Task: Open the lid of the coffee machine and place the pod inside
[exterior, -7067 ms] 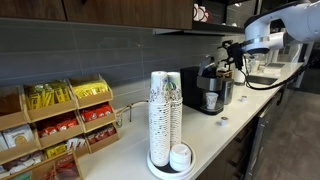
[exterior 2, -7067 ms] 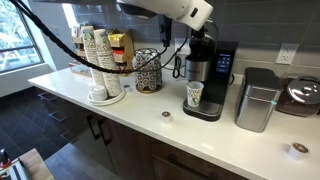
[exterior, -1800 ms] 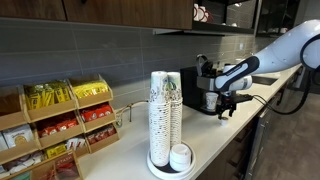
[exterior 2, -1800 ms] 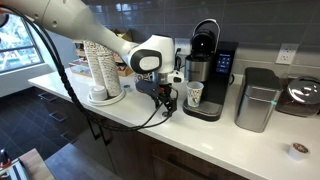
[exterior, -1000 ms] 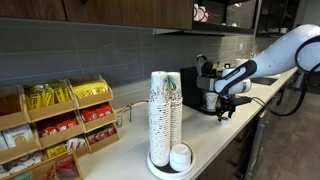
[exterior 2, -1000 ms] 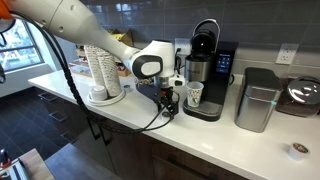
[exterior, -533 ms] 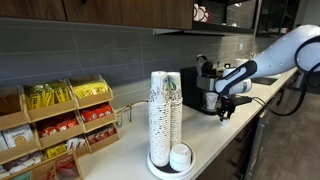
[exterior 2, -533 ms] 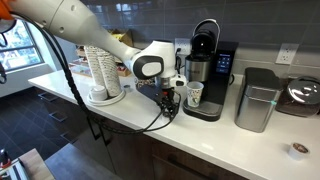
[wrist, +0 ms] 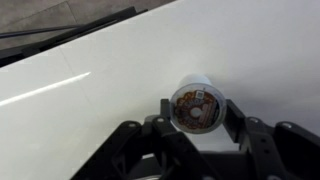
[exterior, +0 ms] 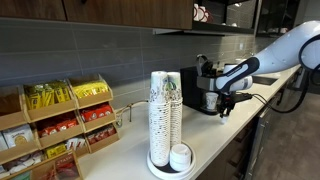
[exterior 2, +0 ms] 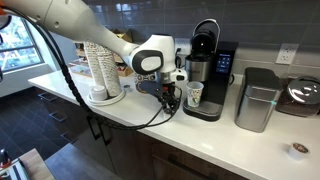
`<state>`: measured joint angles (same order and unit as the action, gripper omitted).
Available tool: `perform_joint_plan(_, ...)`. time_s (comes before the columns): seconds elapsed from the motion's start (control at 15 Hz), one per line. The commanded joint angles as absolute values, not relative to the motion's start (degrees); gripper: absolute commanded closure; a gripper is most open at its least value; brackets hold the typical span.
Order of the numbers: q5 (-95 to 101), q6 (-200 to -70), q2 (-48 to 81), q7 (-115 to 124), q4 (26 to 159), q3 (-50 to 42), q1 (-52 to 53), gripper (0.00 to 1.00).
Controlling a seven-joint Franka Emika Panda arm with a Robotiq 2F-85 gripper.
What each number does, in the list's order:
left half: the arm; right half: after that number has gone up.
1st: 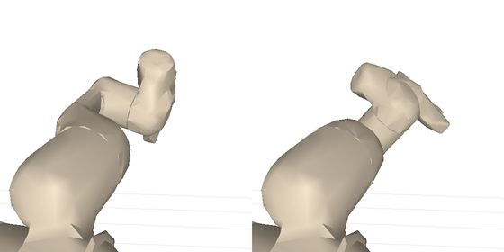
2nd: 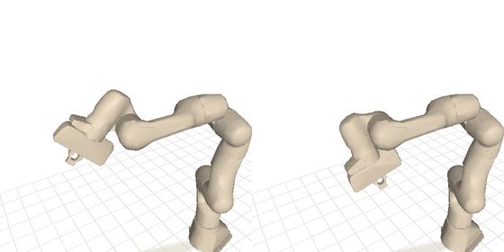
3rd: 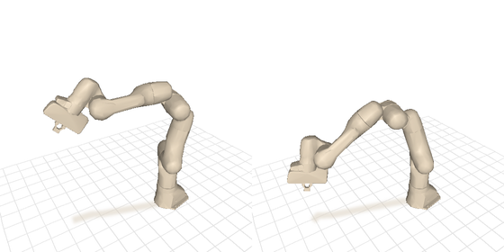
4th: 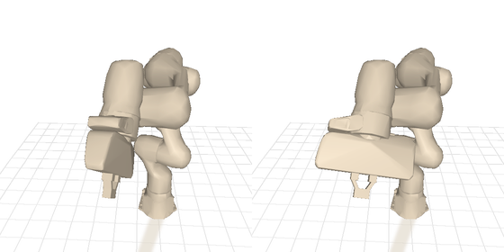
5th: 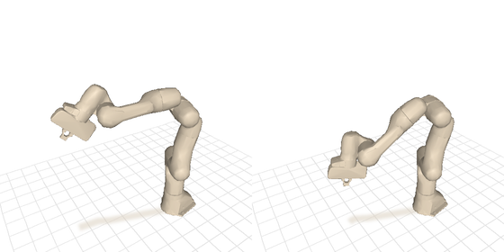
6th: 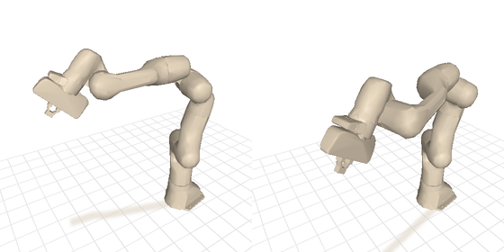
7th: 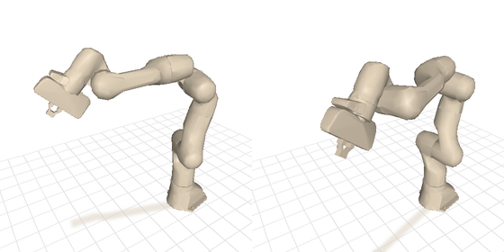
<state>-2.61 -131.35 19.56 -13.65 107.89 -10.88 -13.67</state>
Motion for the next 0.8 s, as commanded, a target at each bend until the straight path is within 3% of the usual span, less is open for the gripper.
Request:
perform_joint_plan(0.0,-0.11,-131.15,17.73,-13.01,108.51,-10.83,-13.80,0.70)
perform_joint_plan(0.47,7.10,-126.98,8.88,-13.27,108.74,-11.54,-13.03,0.71)
perform_joint_plan(0.53,4.66,-129.12,12.26,-13.65,107.60,-10.96,-13.70,0.46)
perform_joint_plan(0.73,5.70,-127.54,9.16,-13.68,107.76,-11.13,-13.46,0.46)
